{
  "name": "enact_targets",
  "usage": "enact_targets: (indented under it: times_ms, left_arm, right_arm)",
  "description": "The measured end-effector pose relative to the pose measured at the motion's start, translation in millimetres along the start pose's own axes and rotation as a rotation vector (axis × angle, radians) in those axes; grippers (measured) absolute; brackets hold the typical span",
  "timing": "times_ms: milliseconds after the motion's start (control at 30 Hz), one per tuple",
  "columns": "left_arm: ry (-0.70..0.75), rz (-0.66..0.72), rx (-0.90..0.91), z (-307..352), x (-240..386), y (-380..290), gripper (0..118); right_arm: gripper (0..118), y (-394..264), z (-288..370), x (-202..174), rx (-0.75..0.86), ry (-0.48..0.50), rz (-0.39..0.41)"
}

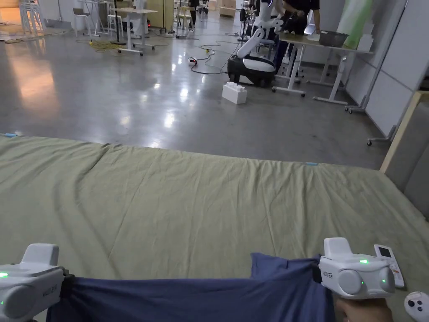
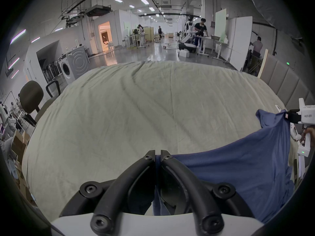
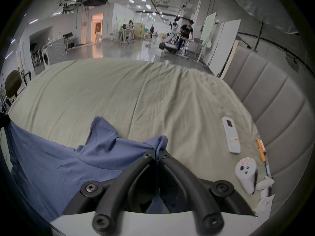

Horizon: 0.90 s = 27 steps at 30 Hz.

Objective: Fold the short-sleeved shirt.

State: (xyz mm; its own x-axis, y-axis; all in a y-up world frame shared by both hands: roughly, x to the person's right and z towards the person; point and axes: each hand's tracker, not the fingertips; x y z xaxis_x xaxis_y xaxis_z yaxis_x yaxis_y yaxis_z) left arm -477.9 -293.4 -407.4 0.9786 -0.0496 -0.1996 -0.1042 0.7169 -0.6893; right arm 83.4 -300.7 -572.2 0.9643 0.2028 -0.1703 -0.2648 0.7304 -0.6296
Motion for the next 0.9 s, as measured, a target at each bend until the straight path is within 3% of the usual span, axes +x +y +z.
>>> enact_targets:
  times_ms: [400, 667, 700, 900]
  left_arm:
    - [-0.050, 0.028, 0.232, 107, -2, 72, 4]
    - [-0.052, 0.037, 0.398, 187, -15, 155, 4]
    - [-0.043, 0.040, 0.423, 196, -17, 167, 4]
    - [-0.014, 0.055, 0.498, 220, -34, 241, 4]
  right_arm:
    - [3, 70, 153, 38, 0.316, -0.067, -0.092]
    - [3, 142, 243, 48, 0.513, -0.105, -0.103]
    - [3, 158, 256, 47, 0.557, -0.129, -0.049]
    - [3, 221, 290, 50, 0.620, -0.176, -0.075]
